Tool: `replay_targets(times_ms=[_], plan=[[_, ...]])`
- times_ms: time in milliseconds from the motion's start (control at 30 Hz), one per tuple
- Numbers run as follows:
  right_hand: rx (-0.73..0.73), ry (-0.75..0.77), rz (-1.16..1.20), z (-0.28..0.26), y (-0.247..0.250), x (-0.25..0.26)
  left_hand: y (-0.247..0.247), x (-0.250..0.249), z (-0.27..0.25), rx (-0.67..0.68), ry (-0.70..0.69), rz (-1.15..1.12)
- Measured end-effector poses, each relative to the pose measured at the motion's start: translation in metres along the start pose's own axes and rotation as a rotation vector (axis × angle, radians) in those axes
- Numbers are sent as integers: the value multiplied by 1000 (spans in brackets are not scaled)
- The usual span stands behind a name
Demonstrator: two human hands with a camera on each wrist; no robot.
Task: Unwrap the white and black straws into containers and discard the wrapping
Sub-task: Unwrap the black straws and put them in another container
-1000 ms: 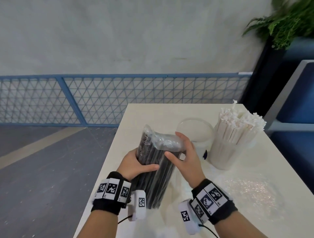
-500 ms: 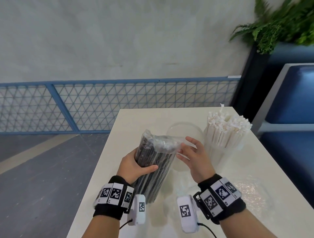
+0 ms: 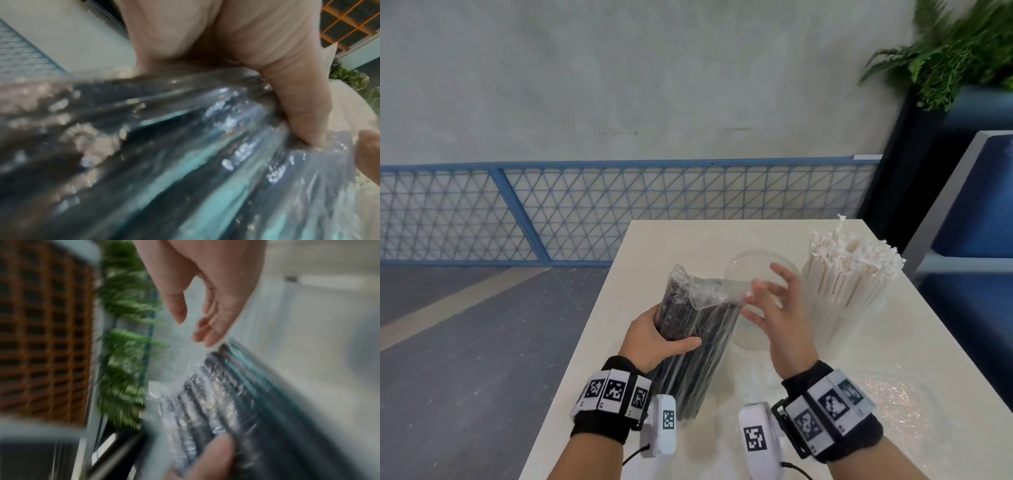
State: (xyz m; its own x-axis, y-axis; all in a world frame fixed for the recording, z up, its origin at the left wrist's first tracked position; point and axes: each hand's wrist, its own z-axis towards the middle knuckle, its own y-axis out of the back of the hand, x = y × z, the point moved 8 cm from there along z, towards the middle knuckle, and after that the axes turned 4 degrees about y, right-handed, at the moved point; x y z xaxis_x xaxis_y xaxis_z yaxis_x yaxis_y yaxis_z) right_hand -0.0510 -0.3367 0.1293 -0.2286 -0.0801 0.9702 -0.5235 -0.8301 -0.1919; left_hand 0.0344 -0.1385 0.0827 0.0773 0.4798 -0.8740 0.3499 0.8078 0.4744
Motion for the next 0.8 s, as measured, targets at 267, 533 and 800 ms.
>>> replay_targets(times_ms=[267, 533, 800], plan=[[190, 567, -801, -6, -26, 25, -4, 1, 2, 18, 2, -11], [53, 413, -402, 33, -14, 55, -10, -4, -1, 86, -30, 14], [104, 799, -636, 0, -35, 79, -5, 0, 1, 47, -40, -27]])
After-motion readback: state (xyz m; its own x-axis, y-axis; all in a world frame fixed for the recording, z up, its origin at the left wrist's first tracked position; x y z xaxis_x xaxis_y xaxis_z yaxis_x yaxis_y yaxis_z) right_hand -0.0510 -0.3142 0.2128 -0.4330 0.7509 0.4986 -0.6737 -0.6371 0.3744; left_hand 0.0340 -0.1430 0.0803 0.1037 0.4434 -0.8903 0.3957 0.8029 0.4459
